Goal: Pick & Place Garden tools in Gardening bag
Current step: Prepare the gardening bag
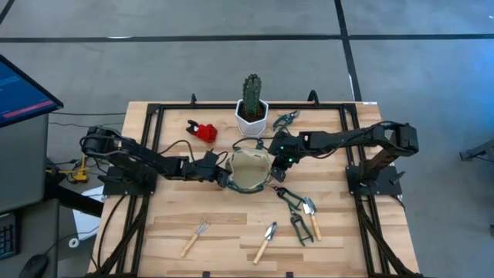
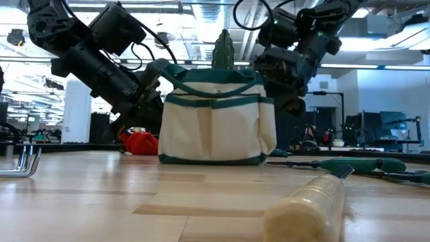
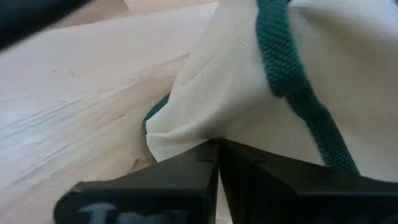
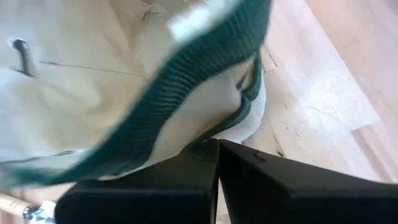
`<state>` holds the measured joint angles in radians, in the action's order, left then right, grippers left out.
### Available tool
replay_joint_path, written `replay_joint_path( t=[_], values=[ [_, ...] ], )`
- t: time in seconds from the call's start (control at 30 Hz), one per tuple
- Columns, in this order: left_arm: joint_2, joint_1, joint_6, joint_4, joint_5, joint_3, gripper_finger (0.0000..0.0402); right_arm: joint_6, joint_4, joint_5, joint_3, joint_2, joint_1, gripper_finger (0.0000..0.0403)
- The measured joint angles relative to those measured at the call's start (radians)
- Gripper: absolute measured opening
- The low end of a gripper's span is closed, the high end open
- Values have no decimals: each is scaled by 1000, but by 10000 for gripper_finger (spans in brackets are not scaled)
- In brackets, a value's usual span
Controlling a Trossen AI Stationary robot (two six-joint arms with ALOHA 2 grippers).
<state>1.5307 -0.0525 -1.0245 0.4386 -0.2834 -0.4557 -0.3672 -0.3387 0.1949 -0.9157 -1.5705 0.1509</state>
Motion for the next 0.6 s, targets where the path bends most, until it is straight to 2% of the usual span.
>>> replay_joint_path(
  t=[0.3, 0.6],
  values=[
    [0, 33, 26, 13, 27, 0, 1, 1, -15, 3, 0, 13, 0, 0],
    [0, 32, 50, 5, 50, 0, 1, 28, -174, -22, 0, 48, 17, 0]
  ],
)
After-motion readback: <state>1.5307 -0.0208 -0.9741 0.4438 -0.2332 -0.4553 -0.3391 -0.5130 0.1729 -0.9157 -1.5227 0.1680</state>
